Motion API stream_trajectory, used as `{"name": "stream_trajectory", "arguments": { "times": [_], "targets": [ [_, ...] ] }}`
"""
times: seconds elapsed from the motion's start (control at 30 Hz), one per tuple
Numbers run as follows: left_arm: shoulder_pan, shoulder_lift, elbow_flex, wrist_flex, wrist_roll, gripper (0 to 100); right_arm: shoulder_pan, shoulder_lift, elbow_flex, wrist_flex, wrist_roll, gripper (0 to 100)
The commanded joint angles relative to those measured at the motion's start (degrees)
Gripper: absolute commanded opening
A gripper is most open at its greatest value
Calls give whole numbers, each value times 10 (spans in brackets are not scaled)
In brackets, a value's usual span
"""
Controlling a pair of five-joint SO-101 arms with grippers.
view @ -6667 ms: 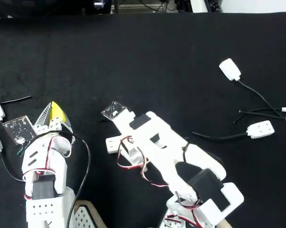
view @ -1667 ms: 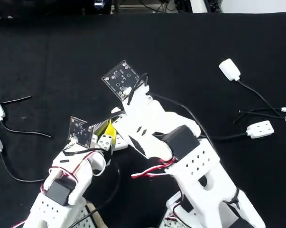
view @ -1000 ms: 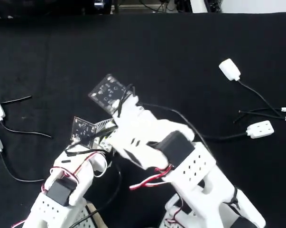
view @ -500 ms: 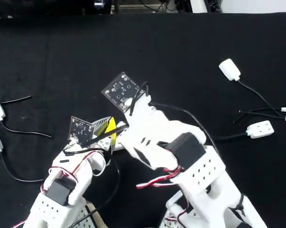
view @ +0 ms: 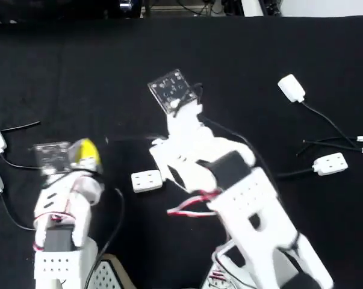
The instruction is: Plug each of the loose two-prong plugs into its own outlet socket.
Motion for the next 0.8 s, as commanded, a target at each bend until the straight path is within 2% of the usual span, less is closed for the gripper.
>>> {"name": "stream_trajectory", "arguments": {
  "times": [0.0,0.13,0.37,0.63,0.7,0.77],
  "targets": [
    [-120,-6,9,87,-1,30,-15,60,-22,-11,-57,11],
    [-159,-6,9,115,3,30,-57,109,-19,-9,-85,11],
    [-149,-5,9,117,2,30,-136,124,-13,10,-83,13],
    [-147,-5,9,117,2,30,-149,124,-10,92,-85,12],
    [-147,-5,9,117,2,30,-135,124,5,61,-115,12],
    [-147,-5,9,117,3,30,-119,122,32,8,-185,12]
  ]
}}
